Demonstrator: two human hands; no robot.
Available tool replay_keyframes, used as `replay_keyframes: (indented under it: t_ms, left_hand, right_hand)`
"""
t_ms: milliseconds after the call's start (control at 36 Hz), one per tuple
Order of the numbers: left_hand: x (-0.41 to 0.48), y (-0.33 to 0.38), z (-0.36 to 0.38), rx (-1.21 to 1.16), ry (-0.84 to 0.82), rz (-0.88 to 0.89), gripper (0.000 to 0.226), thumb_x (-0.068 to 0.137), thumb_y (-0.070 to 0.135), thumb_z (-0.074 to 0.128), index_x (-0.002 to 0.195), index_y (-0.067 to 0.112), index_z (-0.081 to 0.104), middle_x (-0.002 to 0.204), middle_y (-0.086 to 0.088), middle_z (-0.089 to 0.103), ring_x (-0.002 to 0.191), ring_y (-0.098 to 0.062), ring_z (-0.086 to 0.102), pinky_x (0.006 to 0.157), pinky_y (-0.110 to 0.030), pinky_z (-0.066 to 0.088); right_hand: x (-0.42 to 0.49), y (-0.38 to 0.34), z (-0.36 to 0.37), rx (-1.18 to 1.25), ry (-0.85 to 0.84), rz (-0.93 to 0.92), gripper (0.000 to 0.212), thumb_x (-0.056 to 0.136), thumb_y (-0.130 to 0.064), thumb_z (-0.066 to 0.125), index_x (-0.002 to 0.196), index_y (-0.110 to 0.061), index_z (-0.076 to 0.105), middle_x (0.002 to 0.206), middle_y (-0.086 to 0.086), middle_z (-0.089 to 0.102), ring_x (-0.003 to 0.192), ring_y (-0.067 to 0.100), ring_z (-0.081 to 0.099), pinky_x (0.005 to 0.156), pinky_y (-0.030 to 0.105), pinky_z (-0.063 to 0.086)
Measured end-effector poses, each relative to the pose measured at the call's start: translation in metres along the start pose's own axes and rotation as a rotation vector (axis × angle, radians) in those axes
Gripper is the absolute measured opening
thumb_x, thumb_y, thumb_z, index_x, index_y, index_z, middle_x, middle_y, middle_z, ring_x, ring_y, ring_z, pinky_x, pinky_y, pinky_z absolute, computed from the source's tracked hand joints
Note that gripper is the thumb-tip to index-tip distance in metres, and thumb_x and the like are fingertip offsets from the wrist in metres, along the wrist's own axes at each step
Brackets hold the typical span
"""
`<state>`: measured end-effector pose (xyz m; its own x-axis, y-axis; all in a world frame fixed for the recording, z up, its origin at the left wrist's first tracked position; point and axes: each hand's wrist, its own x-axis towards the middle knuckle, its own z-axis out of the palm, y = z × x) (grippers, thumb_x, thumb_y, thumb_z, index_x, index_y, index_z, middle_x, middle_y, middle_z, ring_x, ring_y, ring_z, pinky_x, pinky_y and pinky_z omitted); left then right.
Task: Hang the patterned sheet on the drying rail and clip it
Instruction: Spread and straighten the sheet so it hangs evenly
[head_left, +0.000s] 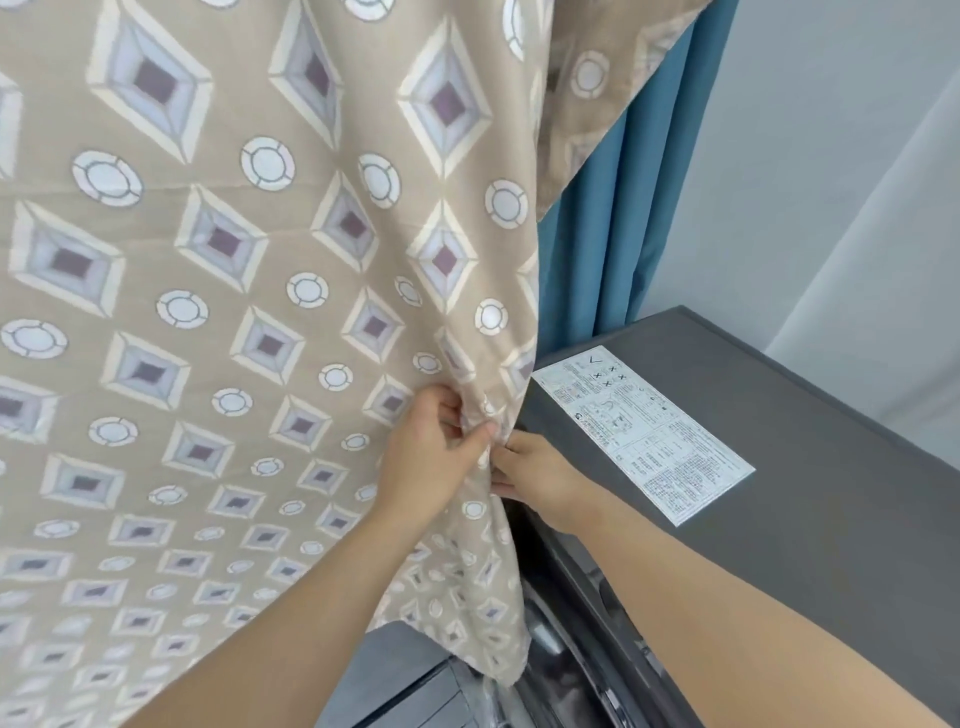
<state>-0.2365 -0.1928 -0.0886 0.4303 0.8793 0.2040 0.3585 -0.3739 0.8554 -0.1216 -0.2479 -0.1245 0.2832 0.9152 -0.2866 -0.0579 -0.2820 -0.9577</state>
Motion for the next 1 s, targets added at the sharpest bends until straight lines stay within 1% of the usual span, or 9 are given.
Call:
replay_keyframes:
  t_ms: [83, 194, 306, 361, 472, 583, 694, 778, 1000]
  left_hand:
    - [-0.003, -0.002, -0.002, 0.067, 0.028, 0.013, 0.030, 0.073, 0.028, 0.074, 0.077, 0.029, 0.045, 0.080, 0.008, 0.061, 0.083, -0.016, 0.062, 0.075, -0.033, 0.050]
    - [-0.004, 0.001, 0.001, 0.253, 0.050, 0.076, 0.030, 0.079, 0.030, 0.065, 0.096, 0.009, 0.052, 0.093, -0.006, 0.064, 0.093, -0.026, 0.058, 0.068, -0.030, 0.039]
    - [-0.001, 0.012, 0.005, 0.333, 0.008, 0.079, 0.039, 0.080, 0.029, 0.060, 0.110, 0.006, 0.049, 0.105, -0.011, 0.060, 0.102, -0.030, 0.054, 0.071, -0.032, 0.037]
    - [0.001, 0.015, 0.006, 0.348, -0.015, 0.068, 0.039, 0.080, 0.028, 0.060, 0.111, 0.007, 0.048, 0.106, -0.010, 0.060, 0.102, -0.029, 0.055, 0.070, -0.031, 0.036]
    - [0.004, 0.012, 0.005, 0.301, -0.056, 0.049, 0.036, 0.080, 0.030, 0.061, 0.107, 0.008, 0.050, 0.103, -0.009, 0.061, 0.101, -0.027, 0.056, 0.073, -0.032, 0.041]
    - [0.002, 0.012, -0.005, 0.245, -0.077, 0.058, 0.024, 0.082, 0.035, 0.061, 0.093, 0.016, 0.050, 0.090, -0.001, 0.062, 0.090, -0.022, 0.058, 0.077, -0.037, 0.047]
    - [-0.001, 0.032, -0.021, 0.146, 0.097, 0.178, 0.018, 0.084, 0.029, 0.061, 0.081, 0.024, 0.043, 0.076, 0.007, 0.058, 0.075, -0.017, 0.059, 0.069, -0.034, 0.047]
    - [0.005, 0.056, -0.034, 0.065, 0.207, 0.264, 0.028, 0.084, 0.023, 0.062, 0.073, 0.029, 0.036, 0.072, 0.008, 0.053, 0.069, -0.015, 0.056, 0.064, -0.031, 0.042]
    - [0.025, 0.110, -0.059, -0.020, 0.351, 0.372, 0.024, 0.084, 0.019, 0.060, 0.090, 0.031, 0.040, 0.074, 0.008, 0.047, 0.075, -0.016, 0.051, 0.067, -0.028, 0.038]
  right_hand:
    - [-0.002, 0.000, 0.002, 0.015, -0.087, 0.002, 0.028, 0.100, -0.012, 0.037, 0.116, 0.002, 0.056, 0.105, 0.011, 0.060, 0.091, 0.017, 0.059, 0.073, 0.013, 0.052]
    - [-0.003, -0.005, 0.003, 0.010, -0.105, 0.000, 0.021, 0.098, -0.009, 0.041, 0.095, -0.011, 0.062, 0.094, 0.009, 0.064, 0.082, 0.012, 0.063, 0.077, 0.019, 0.054]
    - [0.004, -0.002, 0.000, -0.309, 0.209, -0.156, 0.020, 0.090, -0.014, 0.050, 0.075, -0.005, 0.058, 0.074, 0.009, 0.060, 0.068, 0.016, 0.056, 0.072, 0.023, 0.049]
    - [0.000, -0.001, 0.001, -0.310, 0.329, -0.218, 0.017, 0.092, -0.014, 0.049, 0.079, -0.009, 0.060, 0.076, 0.000, 0.058, 0.067, 0.006, 0.049, 0.065, 0.014, 0.040]
    - [0.001, 0.008, 0.004, 0.065, 0.032, 0.064, 0.030, 0.092, -0.031, 0.052, 0.113, -0.011, 0.057, 0.099, 0.016, 0.062, 0.085, 0.020, 0.051, 0.075, 0.029, 0.042]
    - [-0.002, -0.004, -0.006, -0.243, 0.013, 0.266, 0.036, 0.092, -0.030, 0.045, 0.120, -0.009, 0.050, 0.092, 0.007, 0.054, 0.077, 0.019, 0.049, 0.062, 0.024, 0.038]
    - [-0.005, -0.040, -0.019, -0.133, 0.203, 0.118, 0.016, 0.093, -0.013, 0.040, 0.086, -0.014, 0.053, 0.075, 0.002, 0.056, 0.064, 0.014, 0.053, 0.062, 0.024, 0.041]
    - [-0.003, -0.077, -0.020, -0.036, 0.341, -0.079, 0.018, 0.086, -0.006, 0.043, 0.072, 0.002, 0.050, 0.071, 0.008, 0.048, 0.064, 0.019, 0.042, 0.062, 0.036, 0.049]
    - [-0.032, -0.168, -0.005, 0.088, 0.183, -0.487, 0.023, 0.094, -0.026, 0.048, 0.073, -0.023, 0.057, 0.061, -0.013, 0.054, 0.051, 0.000, 0.051, 0.050, 0.013, 0.039]
